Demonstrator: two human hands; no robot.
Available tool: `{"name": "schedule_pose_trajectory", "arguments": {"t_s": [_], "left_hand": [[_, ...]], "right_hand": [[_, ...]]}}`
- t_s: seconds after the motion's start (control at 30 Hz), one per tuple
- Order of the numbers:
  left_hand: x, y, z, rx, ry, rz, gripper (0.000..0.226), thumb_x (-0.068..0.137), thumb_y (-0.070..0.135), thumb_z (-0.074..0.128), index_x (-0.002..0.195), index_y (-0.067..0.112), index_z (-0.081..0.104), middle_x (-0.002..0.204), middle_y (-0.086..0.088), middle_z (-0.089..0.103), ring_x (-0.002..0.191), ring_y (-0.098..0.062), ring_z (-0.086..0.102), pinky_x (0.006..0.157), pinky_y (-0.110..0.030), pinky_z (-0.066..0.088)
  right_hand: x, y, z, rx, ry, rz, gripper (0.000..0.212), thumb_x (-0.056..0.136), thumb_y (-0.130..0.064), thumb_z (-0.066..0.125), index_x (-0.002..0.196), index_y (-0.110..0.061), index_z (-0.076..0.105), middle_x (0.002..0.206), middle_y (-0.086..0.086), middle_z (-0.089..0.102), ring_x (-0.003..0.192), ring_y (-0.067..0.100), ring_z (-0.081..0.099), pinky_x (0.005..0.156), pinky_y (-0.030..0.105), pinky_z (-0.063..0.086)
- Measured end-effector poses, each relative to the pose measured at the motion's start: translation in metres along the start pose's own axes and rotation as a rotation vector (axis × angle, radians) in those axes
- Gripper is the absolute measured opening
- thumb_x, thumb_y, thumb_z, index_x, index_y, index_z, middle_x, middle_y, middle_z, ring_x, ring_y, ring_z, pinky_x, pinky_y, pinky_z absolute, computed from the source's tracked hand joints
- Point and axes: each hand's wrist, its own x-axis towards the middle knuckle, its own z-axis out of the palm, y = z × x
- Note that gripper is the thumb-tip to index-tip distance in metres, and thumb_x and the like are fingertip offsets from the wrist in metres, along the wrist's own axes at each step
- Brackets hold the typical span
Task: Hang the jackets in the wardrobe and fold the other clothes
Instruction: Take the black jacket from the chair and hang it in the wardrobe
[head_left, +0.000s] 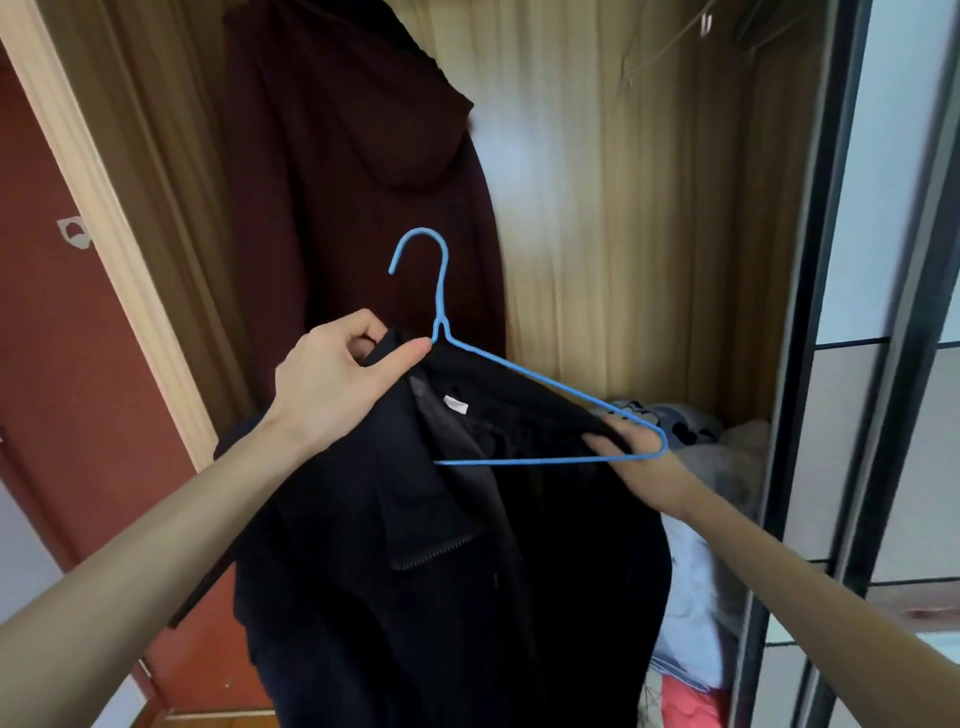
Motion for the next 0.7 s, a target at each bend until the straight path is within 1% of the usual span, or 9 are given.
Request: {"name": "schedule_pose_trajectory", "arguments": {"t_s": [0.07,0.13,0.2,0.27,0.4,0.47,0.57,0.63,0.7], "left_hand": [[-0.004,-0.013,0.007,0.009,-0.024,-0.023,0.061,0.078,0.085,0.062,0.09,0.026,0.063,0.072,0.013,0.071,0.067,-0.009,0.065,0.078,-0.036,0.05],[-0.012,-0.027,0.017,0.021,-0.069,-0.045,0.078,0.076,0.09,0.058,0.079,0.012,0.056,0.064,-0.002,0.062,0.058,-0.009,0.052,0.073,-0.038,0.046],[-0.019,-0.037,0.026,0.054,-0.093,-0.048,0.086,0.076,0.092,0.056,0.074,0.006,0.053,0.065,-0.01,0.057,0.056,-0.014,0.045,0.071,-0.038,0.047],[-0.023,-0.043,0.032,0.106,-0.072,0.006,0.082,0.08,0.089,0.055,0.071,0.007,0.056,0.06,-0.008,0.057,0.054,-0.019,0.052,0.069,-0.036,0.048],[-0.024,-0.039,0.04,0.359,0.084,0.204,0.07,0.092,0.079,0.047,0.068,0.016,0.063,0.043,0.001,0.049,0.051,-0.022,0.058,0.057,-0.037,0.051],[-0.025,-0.027,0.046,0.499,0.154,0.285,0.061,0.094,0.072,0.043,0.072,0.019,0.064,0.043,0.004,0.047,0.047,-0.029,0.059,0.048,-0.032,0.044],[-0.023,-0.005,0.056,0.54,0.242,0.323,0.053,0.096,0.064,0.049,0.071,0.018,0.056,0.044,0.007,0.034,0.038,-0.033,0.053,0.046,-0.024,0.028],[-0.019,0.007,0.061,0.482,0.305,0.293,0.051,0.098,0.061,0.056,0.073,0.016,0.056,0.046,0.006,0.029,0.038,-0.035,0.052,0.047,-0.026,0.029],[-0.016,0.016,0.064,0.389,0.331,0.228,0.051,0.099,0.061,0.058,0.075,0.016,0.055,0.045,0.003,0.036,0.042,-0.037,0.053,0.05,-0.03,0.033]], "right_hand": [[0.008,-0.004,-0.016,-0.026,0.087,0.023,0.026,0.101,-0.022,0.07,0.083,-0.003,0.064,0.072,0.015,0.06,0.07,0.016,0.056,0.073,0.05,0.048],[0.014,-0.012,-0.037,-0.076,0.187,0.034,0.034,0.095,-0.03,0.076,0.071,-0.013,0.06,0.06,0.001,0.054,0.06,0.01,0.049,0.063,0.039,0.042],[0.019,-0.026,-0.057,-0.164,0.235,0.018,0.033,0.093,-0.034,0.078,0.07,-0.018,0.062,0.061,-0.003,0.06,0.061,0.012,0.053,0.064,0.038,0.044],[0.022,-0.043,-0.074,-0.278,0.249,0.003,0.03,0.093,-0.038,0.076,0.072,-0.022,0.062,0.065,-0.002,0.064,0.065,0.017,0.059,0.065,0.042,0.047],[0.02,-0.08,-0.099,-0.567,0.293,-0.075,0.025,0.095,-0.039,0.071,0.076,-0.03,0.057,0.075,-0.009,0.062,0.073,0.022,0.06,0.061,0.035,0.042],[0.016,-0.097,-0.105,-0.632,0.311,-0.117,0.018,0.096,-0.033,0.068,0.082,-0.028,0.059,0.082,-0.006,0.062,0.078,0.023,0.059,0.065,0.036,0.044],[0.01,-0.117,-0.112,-0.507,0.31,-0.096,0.01,0.098,-0.024,0.063,0.09,-0.022,0.069,0.084,-0.003,0.069,0.081,0.021,0.064,0.068,0.031,0.05],[0.005,-0.131,-0.116,-0.335,0.25,-0.074,0.014,0.1,-0.022,0.061,0.1,-0.027,0.074,0.087,-0.008,0.074,0.083,0.008,0.068,0.067,0.015,0.048],[-0.001,-0.143,-0.114,-0.176,0.116,-0.094,0.018,0.101,-0.022,0.063,0.108,-0.033,0.075,0.092,-0.013,0.076,0.085,0.001,0.07,0.072,0.013,0.047]]}}
